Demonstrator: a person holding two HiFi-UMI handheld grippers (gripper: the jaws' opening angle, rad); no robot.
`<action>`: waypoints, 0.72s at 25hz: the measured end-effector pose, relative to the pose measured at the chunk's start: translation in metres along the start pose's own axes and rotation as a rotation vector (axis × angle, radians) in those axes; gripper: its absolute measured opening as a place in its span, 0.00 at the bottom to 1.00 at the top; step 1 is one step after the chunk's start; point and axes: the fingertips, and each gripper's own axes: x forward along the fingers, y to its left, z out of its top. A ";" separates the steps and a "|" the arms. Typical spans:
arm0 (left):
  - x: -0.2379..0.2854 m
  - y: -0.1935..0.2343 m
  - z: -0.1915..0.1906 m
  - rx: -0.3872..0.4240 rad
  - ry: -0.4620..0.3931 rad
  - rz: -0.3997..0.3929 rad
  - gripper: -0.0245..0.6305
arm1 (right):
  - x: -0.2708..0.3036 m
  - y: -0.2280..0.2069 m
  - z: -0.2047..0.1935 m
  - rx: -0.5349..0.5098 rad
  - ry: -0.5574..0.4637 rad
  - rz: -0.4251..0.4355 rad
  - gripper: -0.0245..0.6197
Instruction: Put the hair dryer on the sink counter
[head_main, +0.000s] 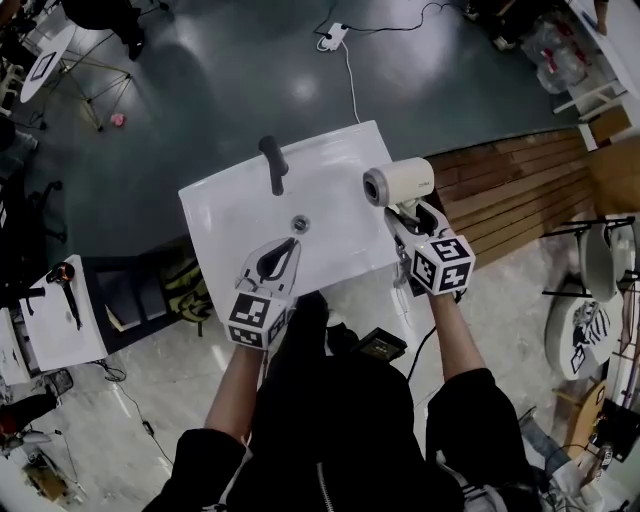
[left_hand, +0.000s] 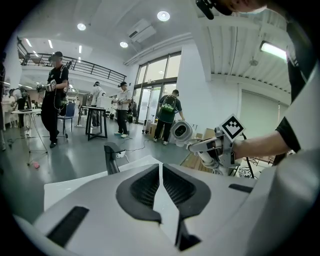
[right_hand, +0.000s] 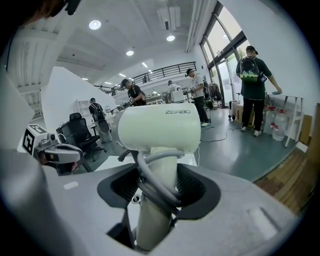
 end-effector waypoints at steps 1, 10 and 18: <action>0.000 0.000 -0.002 -0.001 0.007 0.003 0.08 | 0.002 -0.002 -0.001 0.001 0.005 0.000 0.37; 0.001 0.008 -0.016 -0.010 0.049 0.008 0.08 | 0.021 -0.016 -0.015 0.013 0.044 -0.016 0.37; -0.002 0.019 -0.022 -0.030 0.073 0.026 0.08 | 0.038 -0.029 -0.029 0.024 0.088 -0.037 0.37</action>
